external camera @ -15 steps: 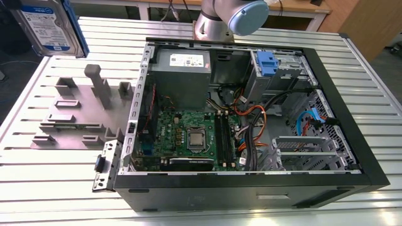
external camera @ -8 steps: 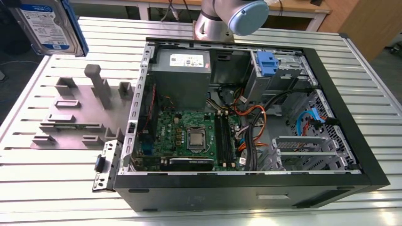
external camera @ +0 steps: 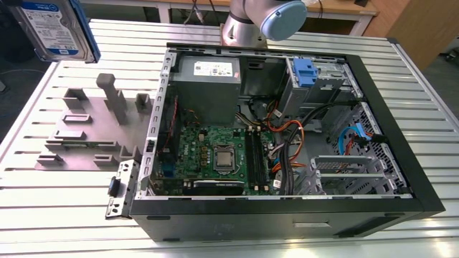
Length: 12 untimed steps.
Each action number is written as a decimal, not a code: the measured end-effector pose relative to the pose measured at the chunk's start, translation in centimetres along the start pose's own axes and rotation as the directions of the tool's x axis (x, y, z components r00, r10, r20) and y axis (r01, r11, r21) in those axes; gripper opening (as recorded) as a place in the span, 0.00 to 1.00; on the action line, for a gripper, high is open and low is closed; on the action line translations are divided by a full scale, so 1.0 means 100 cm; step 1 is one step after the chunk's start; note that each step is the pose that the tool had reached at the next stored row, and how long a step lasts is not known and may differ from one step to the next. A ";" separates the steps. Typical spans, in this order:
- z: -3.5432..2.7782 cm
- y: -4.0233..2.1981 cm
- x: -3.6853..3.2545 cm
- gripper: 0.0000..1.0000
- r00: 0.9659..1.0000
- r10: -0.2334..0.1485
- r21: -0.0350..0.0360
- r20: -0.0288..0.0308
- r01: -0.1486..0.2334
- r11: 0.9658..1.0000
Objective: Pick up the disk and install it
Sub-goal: 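Pick up the disk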
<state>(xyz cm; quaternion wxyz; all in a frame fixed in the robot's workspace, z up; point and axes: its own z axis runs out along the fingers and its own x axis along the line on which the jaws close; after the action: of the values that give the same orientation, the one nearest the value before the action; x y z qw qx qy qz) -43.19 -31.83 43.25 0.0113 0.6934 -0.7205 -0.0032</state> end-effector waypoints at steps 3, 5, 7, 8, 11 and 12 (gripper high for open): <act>-0.0017 0.0000 0.0000 0.37 1.000 0.000 0.000 0.000 0.000 1.000; -0.0025 0.0001 0.0000 0.37 1.000 0.000 0.000 0.000 0.000 1.000; -0.0035 0.0001 0.0000 0.37 1.000 0.000 0.000 0.000 0.000 1.000; -0.0040 0.0001 0.0000 0.37 1.000 0.000 0.000 0.000 0.000 1.000; -0.0060 0.0001 0.0000 0.37 1.000 0.000 0.000 0.000 0.000 1.000; -0.0069 0.0001 0.0001 0.37 1.000 0.000 0.000 0.000 0.000 1.000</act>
<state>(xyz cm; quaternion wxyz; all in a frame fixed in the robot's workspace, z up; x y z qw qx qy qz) -43.19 -31.83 43.95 0.0113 0.6934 -0.7205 -0.0032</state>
